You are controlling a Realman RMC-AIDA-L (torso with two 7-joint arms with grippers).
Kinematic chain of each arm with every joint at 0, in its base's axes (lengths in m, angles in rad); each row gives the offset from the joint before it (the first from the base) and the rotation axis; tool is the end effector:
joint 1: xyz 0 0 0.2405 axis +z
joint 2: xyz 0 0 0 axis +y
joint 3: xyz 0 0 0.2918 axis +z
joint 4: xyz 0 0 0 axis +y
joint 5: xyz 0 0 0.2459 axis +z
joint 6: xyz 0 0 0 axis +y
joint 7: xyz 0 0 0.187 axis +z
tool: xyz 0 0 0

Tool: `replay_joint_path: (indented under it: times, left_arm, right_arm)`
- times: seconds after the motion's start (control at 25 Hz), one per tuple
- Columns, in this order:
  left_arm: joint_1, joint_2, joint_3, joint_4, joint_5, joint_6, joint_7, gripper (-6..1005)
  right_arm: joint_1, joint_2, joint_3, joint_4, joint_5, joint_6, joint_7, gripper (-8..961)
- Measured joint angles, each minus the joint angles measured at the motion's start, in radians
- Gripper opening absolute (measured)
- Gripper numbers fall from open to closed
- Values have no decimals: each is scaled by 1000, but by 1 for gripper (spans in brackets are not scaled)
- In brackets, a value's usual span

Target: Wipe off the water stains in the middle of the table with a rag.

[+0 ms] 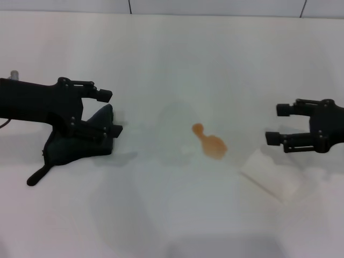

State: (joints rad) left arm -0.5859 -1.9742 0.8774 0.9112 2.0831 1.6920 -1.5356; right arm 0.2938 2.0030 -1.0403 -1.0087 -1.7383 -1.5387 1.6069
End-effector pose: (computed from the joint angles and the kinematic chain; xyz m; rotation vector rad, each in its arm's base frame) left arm -0.2596 0.4078 0.0005 -2.9588 -0.3471 -0.3313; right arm 0.2933 0.3633 -0.0031 -2.7176 0.6171 0.6215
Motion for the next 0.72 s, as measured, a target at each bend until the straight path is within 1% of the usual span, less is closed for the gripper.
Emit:
replay_joint_path:
  times: [0.12, 0.28, 0.48, 0.68, 0.72]
  left_arm:
    - [0, 0, 0, 0, 0, 0, 0, 879]
    - [0, 0, 0, 0, 0, -1, 1, 879]
    - [-6, 4, 0, 0, 0, -2, 0, 879]
    - [-10, 3, 0, 0, 1, -1, 0, 879]
    - [-11, 3, 0, 0, 1, -1, 0, 879]
  right_arm:
    - [-17, 2, 0, -92, -70, 7, 111, 851]
    - [-19, 2, 2, -170, -163, 1, 243, 851]
    - [-16, 2, -12, -256, -274, -19, 355, 850]
    - [-14, 2, -48, -386, -376, -72, 467, 842]
    - [-12, 2, -70, -438, -416, -86, 513, 841]
